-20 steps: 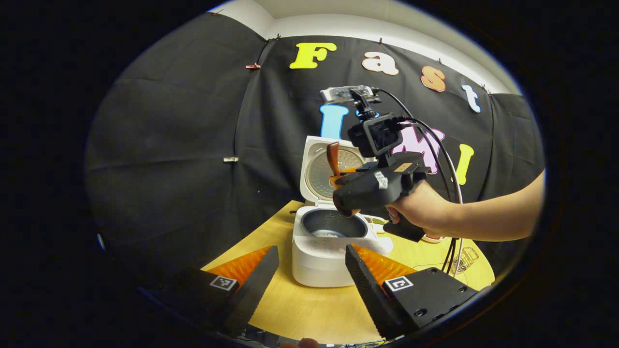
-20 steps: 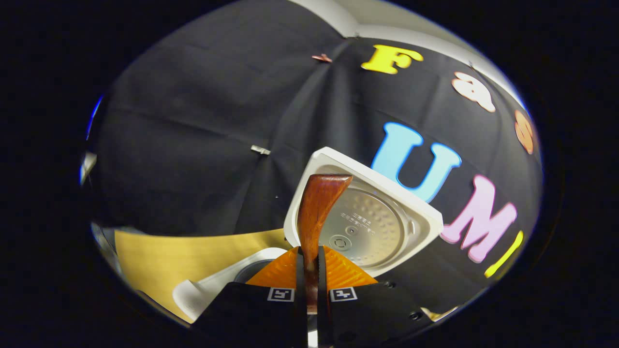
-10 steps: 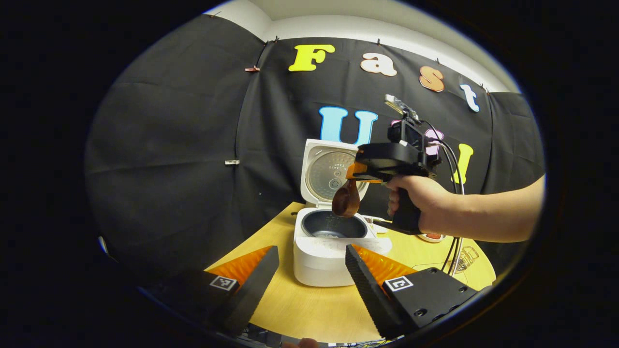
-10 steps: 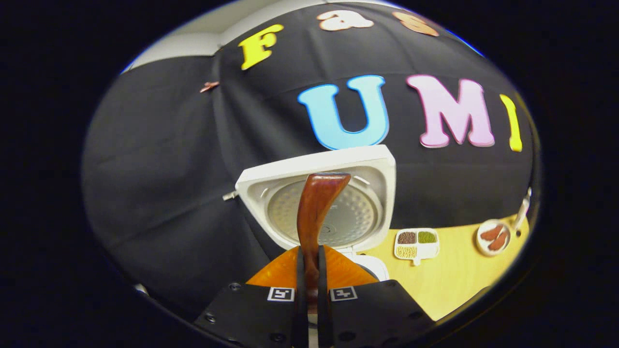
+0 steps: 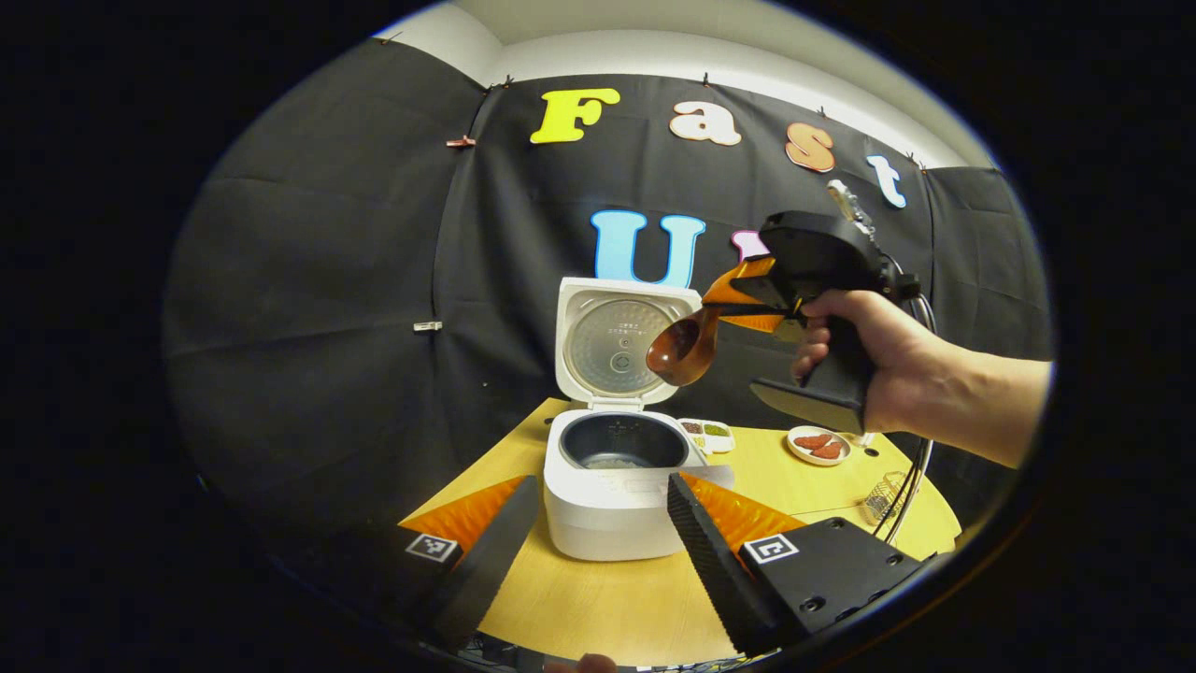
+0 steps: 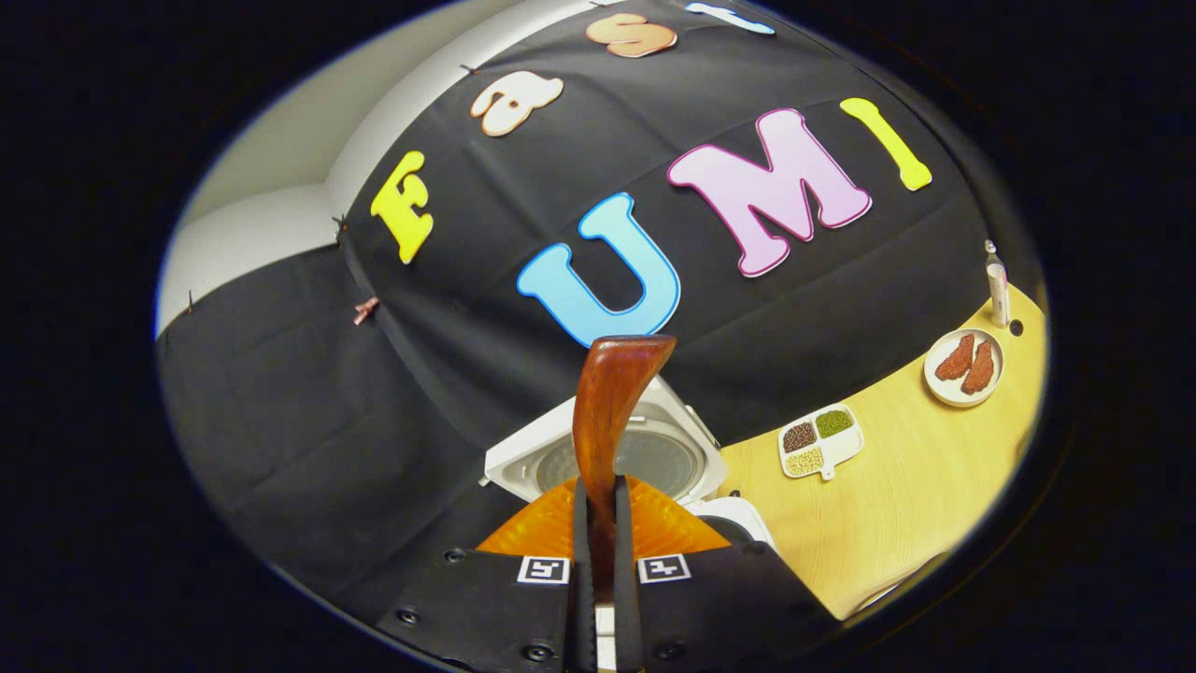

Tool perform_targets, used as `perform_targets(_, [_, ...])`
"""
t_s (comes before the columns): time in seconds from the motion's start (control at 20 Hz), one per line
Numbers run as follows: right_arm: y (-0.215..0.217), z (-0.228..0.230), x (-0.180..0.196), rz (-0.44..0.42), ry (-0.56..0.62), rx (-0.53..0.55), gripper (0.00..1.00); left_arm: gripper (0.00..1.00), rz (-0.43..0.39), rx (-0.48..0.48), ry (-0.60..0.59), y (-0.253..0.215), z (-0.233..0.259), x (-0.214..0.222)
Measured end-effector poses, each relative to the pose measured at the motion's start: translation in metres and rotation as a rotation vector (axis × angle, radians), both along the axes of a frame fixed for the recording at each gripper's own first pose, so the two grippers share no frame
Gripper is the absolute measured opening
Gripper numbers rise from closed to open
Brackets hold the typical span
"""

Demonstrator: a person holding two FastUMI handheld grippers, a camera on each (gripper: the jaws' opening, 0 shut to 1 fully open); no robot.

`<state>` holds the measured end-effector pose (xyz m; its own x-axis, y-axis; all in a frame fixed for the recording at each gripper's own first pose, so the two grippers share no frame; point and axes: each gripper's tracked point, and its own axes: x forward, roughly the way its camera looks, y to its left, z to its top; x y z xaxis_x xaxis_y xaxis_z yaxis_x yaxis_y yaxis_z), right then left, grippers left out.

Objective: Close the left gripper, press the button to open the rice cooker; take a wooden spoon from the chopstick holder with the right hand, scoop a spoonful of rice and pour it into the rice cooker, then put the wooden spoon back into the chopstick holder.

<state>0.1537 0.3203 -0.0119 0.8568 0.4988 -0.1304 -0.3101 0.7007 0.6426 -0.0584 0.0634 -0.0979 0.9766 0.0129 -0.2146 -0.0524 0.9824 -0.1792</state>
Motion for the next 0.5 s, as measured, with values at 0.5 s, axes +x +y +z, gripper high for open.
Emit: perform_targets(0.5, [-0.197,-0.013,-0.009,-0.201,-0.02,-0.023,0.12,0.95,-0.107,0.036,-0.023,-0.05,0.016,0.023])
